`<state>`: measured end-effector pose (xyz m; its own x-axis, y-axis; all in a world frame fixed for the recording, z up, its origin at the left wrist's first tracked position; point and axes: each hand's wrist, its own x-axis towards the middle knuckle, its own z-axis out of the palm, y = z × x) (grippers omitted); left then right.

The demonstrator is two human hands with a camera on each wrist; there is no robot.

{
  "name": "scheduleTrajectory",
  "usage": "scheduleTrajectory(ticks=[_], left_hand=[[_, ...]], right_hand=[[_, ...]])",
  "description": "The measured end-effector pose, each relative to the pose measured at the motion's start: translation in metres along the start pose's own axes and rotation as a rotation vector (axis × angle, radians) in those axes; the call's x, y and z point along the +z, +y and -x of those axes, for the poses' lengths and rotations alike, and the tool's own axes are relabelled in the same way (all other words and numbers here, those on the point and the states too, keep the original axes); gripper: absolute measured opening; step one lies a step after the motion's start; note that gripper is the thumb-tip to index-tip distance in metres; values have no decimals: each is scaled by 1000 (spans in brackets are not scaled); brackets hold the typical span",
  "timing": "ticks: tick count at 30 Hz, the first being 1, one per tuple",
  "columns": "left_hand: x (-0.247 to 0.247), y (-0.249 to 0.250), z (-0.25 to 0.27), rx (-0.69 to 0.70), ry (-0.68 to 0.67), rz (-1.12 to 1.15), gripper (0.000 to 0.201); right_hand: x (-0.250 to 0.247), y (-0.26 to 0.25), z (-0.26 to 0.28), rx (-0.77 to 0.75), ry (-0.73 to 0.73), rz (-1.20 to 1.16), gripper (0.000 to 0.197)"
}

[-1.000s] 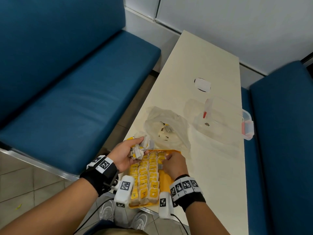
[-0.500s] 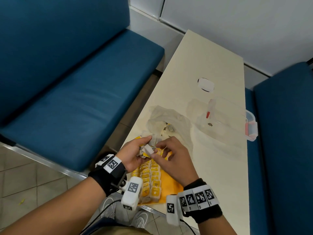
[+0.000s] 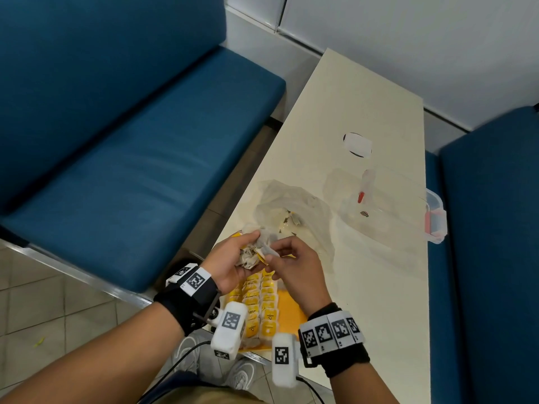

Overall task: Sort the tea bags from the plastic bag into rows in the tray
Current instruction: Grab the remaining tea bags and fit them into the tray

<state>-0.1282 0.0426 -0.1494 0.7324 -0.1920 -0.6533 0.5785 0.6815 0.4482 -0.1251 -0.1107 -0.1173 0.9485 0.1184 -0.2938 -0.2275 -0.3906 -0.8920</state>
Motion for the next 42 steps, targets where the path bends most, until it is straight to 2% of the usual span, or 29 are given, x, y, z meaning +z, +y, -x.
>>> scheduleTrajectory(ticks=[4, 13, 17, 19, 23, 25, 27, 30, 35, 38, 42], left_hand=[[-1, 3, -3, 9, 45, -9, 36], [3, 8, -4, 11, 42, 7, 34], [3, 10, -4, 5, 32, 11, 31], [4, 11, -4, -4, 27, 6, 28], [7, 12, -5, -21, 21, -3, 27], [8, 12, -5, -26, 33, 0, 28], [9, 13, -6, -29, 41, -3, 28], [10, 13, -7, -34, 51, -8, 31], [9, 13, -9, -43, 48, -6, 33], [8, 14, -9, -26, 42, 4, 32], [8, 16, -10, -1, 40, 10, 33]], right_hand=[[-6, 0, 0, 97, 34, -259, 13], [1, 8, -1, 144, 41, -363, 25], [-2, 9, -2, 167, 20, -471, 11], [-2, 10, -3, 135, 47, -366, 12], [0, 16, -6, 45, 72, -114, 28], [-1, 23, -7, -86, 93, 92, 39], [-3, 27, -7, -280, 113, 286, 46], [-4, 32, -5, -466, 135, 389, 38], [-7, 34, -6, -607, 192, 522, 24], [-10, 31, -8, -651, 181, 576, 15], [-14, 32, -8, -581, 119, 582, 10]])
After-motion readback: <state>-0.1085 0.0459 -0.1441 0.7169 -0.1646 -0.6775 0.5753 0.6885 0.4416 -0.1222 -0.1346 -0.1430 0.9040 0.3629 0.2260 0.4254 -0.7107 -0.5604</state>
